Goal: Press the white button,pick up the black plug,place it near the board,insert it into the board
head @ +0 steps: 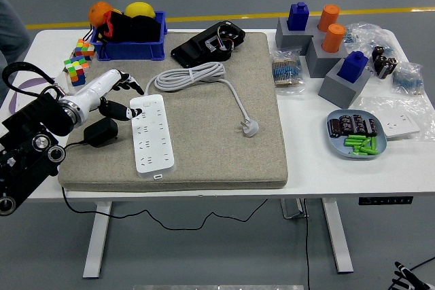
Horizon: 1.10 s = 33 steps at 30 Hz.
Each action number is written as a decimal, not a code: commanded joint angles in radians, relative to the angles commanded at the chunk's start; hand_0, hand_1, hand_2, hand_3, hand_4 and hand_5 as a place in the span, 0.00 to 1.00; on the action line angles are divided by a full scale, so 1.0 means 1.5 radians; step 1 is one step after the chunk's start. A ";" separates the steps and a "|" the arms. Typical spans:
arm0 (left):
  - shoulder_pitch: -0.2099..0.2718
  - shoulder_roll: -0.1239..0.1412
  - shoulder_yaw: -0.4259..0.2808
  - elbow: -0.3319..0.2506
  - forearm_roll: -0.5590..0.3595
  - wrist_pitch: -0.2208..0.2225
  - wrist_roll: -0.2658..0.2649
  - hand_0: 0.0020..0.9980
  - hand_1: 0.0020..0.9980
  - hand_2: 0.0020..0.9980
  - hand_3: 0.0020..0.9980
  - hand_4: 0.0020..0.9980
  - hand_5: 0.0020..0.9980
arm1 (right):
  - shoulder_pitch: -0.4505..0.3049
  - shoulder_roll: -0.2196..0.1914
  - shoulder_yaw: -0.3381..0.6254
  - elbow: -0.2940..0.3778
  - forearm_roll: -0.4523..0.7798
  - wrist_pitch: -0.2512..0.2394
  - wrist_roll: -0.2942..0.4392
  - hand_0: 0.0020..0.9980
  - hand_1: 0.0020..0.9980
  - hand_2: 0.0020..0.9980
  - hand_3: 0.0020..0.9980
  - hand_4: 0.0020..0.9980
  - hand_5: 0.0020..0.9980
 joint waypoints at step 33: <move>-0.204 -0.033 0.266 0.188 -0.109 -0.047 0.047 0.13 0.14 0.12 0.72 0.68 0.00 | 0.004 -0.005 0.000 -0.003 0.004 -0.001 -0.001 0.82 0.76 0.74 0.72 0.78 0.56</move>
